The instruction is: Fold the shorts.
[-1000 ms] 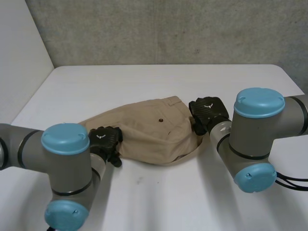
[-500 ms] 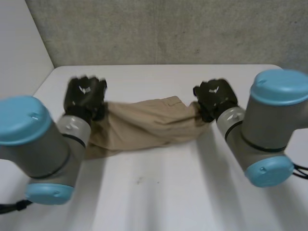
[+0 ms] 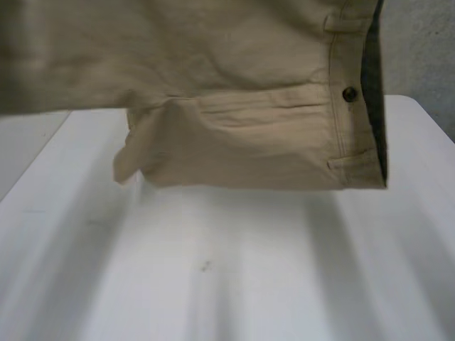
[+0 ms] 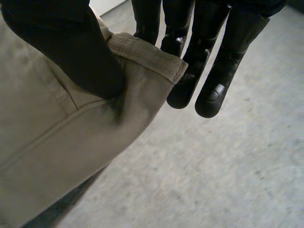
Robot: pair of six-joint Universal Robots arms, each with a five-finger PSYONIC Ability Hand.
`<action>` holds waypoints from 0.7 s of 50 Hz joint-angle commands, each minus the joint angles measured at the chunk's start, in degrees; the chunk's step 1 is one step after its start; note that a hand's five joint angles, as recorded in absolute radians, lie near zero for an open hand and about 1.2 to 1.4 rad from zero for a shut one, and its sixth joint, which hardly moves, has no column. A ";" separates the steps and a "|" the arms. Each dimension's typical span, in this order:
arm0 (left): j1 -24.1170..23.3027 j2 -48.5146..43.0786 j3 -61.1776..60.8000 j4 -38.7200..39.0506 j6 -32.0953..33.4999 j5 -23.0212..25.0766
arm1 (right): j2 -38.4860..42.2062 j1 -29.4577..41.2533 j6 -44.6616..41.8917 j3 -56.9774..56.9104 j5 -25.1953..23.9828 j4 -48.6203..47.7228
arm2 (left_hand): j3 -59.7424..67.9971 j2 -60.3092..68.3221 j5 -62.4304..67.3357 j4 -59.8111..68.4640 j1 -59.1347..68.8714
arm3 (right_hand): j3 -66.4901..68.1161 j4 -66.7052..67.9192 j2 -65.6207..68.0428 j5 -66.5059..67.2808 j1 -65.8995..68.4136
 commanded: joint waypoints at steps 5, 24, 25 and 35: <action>0.45 -6.42 -2.91 -2.85 0.02 0.14 | 6.93 -4.43 -0.41 -0.11 -0.46 6.66 | 11.94 11.47 15.58 11.28 15.58 | 12.14 11.78 12.89 13.38 24.44; 0.53 -50.62 4.90 7.07 0.63 0.23 | 40.06 -4.61 -0.49 -1.60 1.21 -4.04 | 11.94 11.47 15.58 11.28 15.58 | 12.14 11.78 12.89 13.38 24.44; 0.53 -52.21 6.04 8.30 0.64 0.23 | 40.94 -4.61 -0.58 -1.60 1.74 -5.63 | 11.94 11.47 15.58 11.28 15.58 | 12.14 11.78 12.89 13.38 24.44; 0.62 -70.14 21.25 14.81 0.72 0.49 | 52.72 -4.61 -9.27 -3.80 3.76 -27.51 | 11.94 11.47 15.58 11.28 15.58 | 12.14 11.78 12.89 13.38 24.44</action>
